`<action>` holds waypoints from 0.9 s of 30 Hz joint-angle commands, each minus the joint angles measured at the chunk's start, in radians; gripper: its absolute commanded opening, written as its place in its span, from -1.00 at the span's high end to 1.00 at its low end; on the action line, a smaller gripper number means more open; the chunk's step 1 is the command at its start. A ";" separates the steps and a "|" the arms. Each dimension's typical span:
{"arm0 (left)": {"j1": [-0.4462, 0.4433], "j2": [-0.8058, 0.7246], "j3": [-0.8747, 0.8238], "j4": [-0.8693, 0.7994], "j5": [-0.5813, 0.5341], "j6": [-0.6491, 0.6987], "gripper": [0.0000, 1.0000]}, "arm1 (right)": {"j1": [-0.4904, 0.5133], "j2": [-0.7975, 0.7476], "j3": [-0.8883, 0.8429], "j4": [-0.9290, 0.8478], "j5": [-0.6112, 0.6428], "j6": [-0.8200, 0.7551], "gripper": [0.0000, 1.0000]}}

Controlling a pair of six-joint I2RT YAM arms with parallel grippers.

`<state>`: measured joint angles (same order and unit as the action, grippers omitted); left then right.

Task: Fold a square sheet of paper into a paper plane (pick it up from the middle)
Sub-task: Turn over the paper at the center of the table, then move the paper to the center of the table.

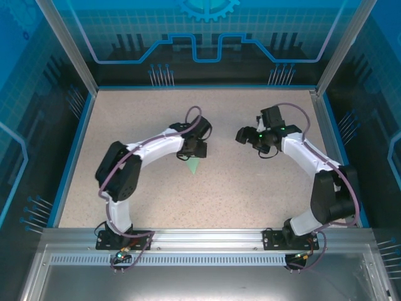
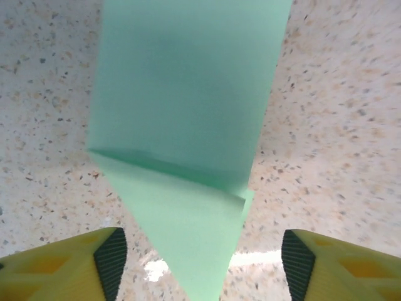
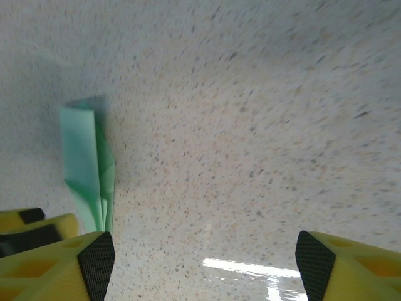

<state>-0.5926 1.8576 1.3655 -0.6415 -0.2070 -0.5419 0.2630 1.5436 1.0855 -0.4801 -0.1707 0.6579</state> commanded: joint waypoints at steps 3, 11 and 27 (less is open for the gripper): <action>0.161 -0.171 -0.188 0.175 0.207 -0.098 -0.51 | 0.203 0.133 0.112 0.008 0.030 -0.012 -0.53; 0.293 -0.267 -0.349 0.234 0.212 -0.158 -0.56 | 0.440 0.349 0.304 0.043 -0.004 0.016 -0.24; 0.378 -0.289 -0.427 0.276 0.243 -0.196 -0.66 | 0.483 0.636 0.474 -0.071 -0.013 -0.058 -0.01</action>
<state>-0.2245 1.5845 0.9447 -0.3794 0.0044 -0.7280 0.7563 2.1475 1.5387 -0.4690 -0.1875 0.6678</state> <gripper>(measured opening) 0.829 0.507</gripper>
